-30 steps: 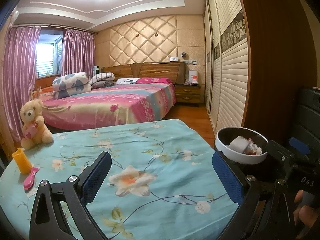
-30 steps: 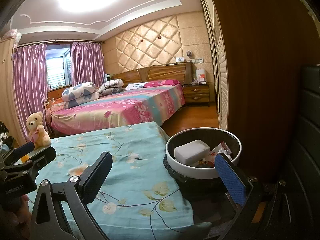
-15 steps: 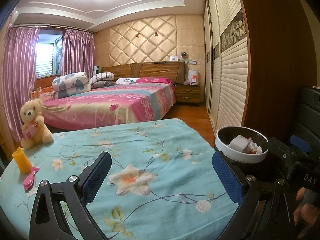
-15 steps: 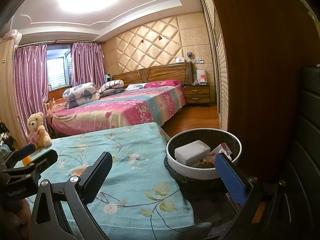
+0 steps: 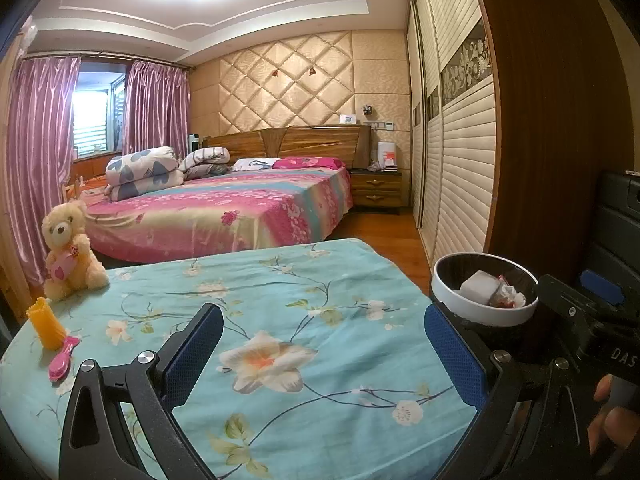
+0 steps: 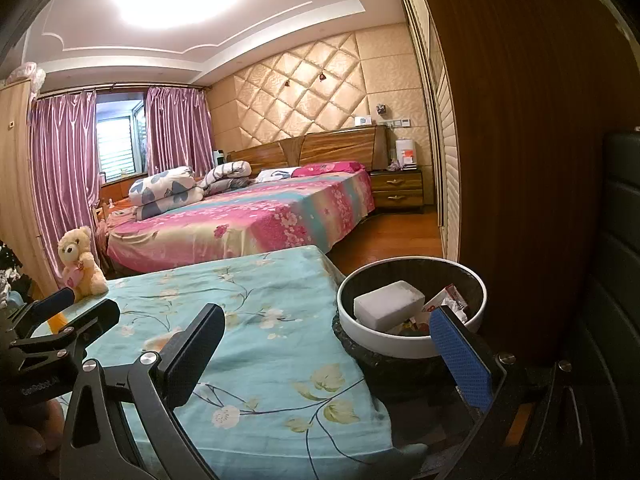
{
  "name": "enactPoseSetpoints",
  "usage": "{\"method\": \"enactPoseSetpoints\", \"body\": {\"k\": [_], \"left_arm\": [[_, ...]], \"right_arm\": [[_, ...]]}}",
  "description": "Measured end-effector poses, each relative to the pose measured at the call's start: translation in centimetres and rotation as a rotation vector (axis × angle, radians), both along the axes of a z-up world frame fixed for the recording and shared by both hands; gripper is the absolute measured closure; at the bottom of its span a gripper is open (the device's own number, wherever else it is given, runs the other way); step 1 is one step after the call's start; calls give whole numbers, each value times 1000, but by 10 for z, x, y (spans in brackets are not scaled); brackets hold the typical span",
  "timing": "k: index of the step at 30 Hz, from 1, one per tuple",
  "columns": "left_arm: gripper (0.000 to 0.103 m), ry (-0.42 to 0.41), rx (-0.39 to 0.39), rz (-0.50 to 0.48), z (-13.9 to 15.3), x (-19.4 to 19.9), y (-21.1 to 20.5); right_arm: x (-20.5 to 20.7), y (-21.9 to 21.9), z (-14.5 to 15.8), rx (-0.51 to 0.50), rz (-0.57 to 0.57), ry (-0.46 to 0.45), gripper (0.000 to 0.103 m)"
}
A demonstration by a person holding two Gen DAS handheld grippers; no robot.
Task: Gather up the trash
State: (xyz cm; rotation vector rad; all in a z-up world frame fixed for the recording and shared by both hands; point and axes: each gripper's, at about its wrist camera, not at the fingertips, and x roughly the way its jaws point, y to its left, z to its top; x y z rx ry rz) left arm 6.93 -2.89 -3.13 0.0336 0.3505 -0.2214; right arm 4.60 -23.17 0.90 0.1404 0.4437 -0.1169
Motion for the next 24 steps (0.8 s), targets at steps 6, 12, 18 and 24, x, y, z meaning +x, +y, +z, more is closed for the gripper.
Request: {"method": "enactPoseSetpoints", "body": {"k": [6, 12, 18, 24], "left_arm": [[1, -10, 4, -5, 0, -1, 0], [1, -7, 1, -5, -1, -1, 1], [1, -6, 1, -7, -1, -2, 1], [1, -6, 2, -6, -1, -2, 1]], "right_arm": [[1, -1, -3, 1, 3, -1, 0], [-1, 3, -1, 2, 10, -5, 0], [-1, 3, -2, 6, 14, -6, 0], [1, 4, -2, 9, 19, -3, 0]]}}
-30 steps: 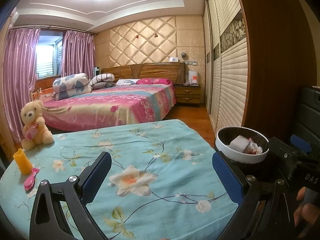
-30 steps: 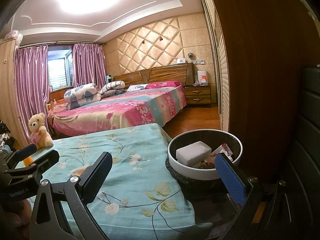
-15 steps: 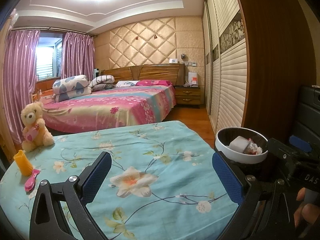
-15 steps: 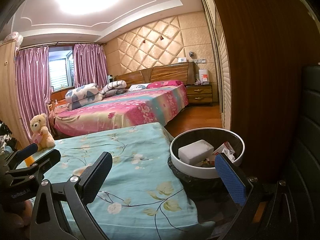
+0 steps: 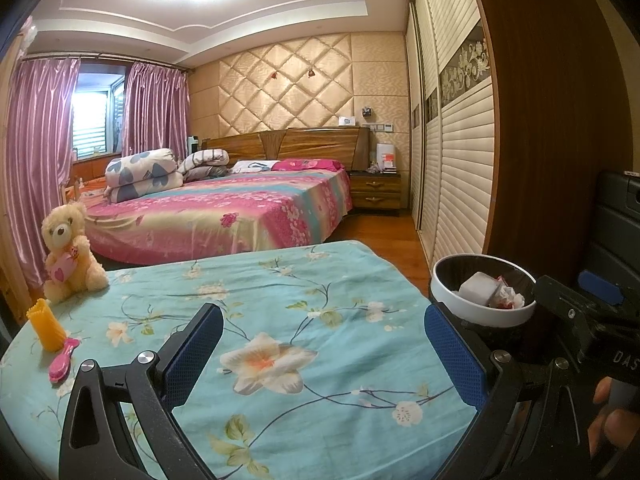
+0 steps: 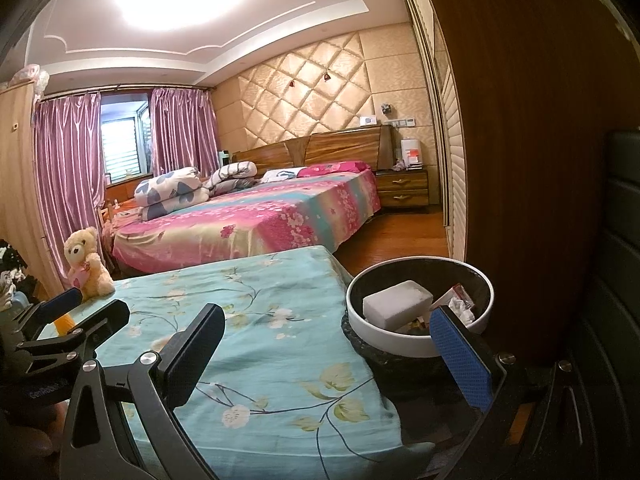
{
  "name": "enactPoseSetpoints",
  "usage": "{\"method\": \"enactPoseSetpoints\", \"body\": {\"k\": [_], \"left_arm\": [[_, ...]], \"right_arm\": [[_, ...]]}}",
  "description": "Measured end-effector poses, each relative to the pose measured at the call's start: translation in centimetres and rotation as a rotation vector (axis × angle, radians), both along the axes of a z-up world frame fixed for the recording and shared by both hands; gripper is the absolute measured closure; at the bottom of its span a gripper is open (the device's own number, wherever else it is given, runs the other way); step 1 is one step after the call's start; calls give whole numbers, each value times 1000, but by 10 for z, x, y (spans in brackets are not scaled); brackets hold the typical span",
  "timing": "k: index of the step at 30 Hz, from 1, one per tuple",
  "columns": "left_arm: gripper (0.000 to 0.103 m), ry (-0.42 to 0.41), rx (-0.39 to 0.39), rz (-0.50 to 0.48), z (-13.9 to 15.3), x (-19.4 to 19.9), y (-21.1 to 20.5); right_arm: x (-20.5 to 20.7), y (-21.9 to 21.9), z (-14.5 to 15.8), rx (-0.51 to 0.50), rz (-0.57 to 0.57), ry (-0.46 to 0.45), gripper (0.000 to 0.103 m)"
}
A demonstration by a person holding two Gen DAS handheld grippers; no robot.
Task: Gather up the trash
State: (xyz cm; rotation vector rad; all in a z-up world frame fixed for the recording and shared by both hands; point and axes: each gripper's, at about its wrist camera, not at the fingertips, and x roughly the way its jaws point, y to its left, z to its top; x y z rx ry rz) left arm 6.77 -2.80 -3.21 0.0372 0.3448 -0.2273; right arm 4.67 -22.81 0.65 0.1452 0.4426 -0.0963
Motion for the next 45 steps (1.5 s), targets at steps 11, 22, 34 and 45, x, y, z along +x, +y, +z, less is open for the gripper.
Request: {"method": "enactPoseSetpoints", "body": {"k": [11, 22, 34, 45], "left_arm": [[1, 3, 0, 2, -1, 1, 0], [1, 6, -4, 2, -1, 2, 1], [1, 13, -3, 2, -1, 6, 2], [1, 12, -2, -1, -2, 9, 1]], "right_arm": [[1, 2, 1, 6, 7, -3, 0], [2, 3, 1, 12, 11, -2, 0], [3, 3, 2, 13, 13, -2, 0], [3, 3, 2, 14, 13, -2, 0]]}}
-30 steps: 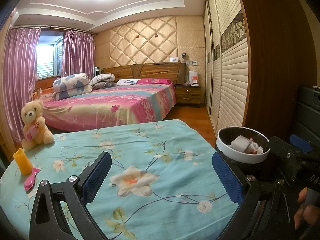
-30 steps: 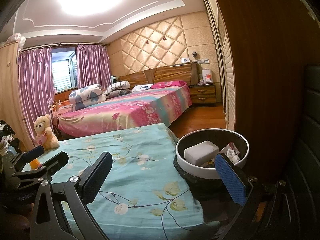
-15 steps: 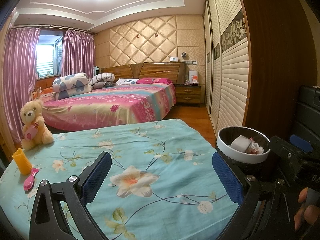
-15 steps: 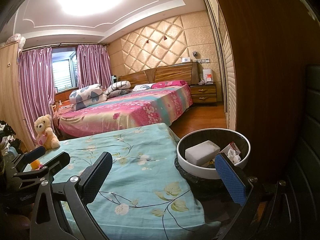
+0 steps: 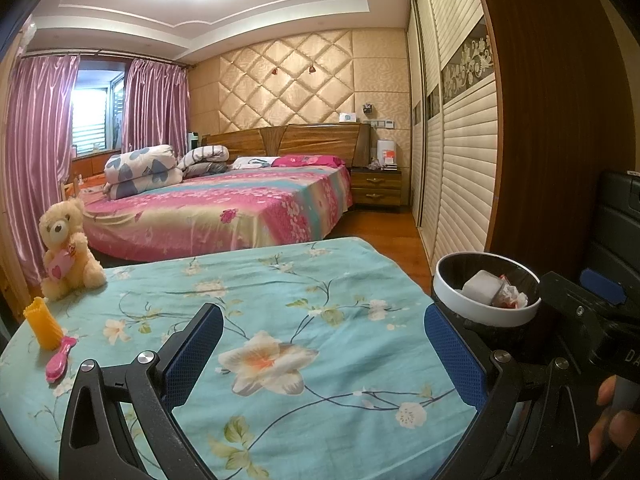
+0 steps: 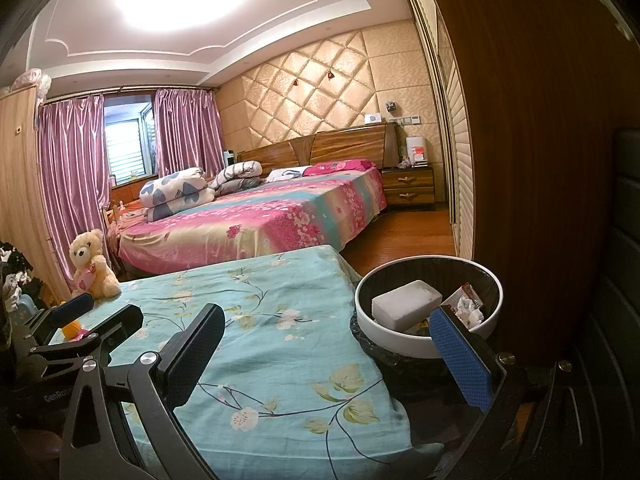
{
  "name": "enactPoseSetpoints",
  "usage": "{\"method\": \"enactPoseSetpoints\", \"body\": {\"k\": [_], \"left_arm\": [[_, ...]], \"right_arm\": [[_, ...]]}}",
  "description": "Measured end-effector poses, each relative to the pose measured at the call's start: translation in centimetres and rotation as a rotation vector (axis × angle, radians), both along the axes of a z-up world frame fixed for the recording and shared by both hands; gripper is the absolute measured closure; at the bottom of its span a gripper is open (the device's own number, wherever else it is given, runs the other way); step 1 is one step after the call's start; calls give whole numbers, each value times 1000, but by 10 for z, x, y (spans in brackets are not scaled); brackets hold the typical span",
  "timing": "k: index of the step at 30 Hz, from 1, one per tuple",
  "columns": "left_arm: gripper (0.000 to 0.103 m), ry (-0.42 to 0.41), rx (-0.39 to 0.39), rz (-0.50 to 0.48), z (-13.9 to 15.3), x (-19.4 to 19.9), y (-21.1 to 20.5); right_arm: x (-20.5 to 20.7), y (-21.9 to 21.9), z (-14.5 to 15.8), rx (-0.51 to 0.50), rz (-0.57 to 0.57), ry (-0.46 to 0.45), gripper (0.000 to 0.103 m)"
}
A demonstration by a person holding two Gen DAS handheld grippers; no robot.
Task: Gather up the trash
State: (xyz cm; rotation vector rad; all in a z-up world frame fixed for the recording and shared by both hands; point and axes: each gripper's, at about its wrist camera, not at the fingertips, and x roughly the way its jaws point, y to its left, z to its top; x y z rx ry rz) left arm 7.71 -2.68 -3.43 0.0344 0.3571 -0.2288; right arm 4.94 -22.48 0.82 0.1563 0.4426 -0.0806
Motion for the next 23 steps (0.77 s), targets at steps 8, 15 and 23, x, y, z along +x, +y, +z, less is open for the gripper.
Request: {"method": "enactPoseSetpoints", "body": {"k": [8, 15, 23], "left_arm": [[1, 4, -2, 3, -1, 2, 1], [1, 13, -4, 6, -2, 6, 4], [1, 33, -6, 16, -5, 12, 10]], "right_arm": [[0, 0, 0, 2, 0, 1, 0], [2, 4, -2, 9, 2, 13, 0], [5, 14, -7, 25, 8, 40, 0]]}}
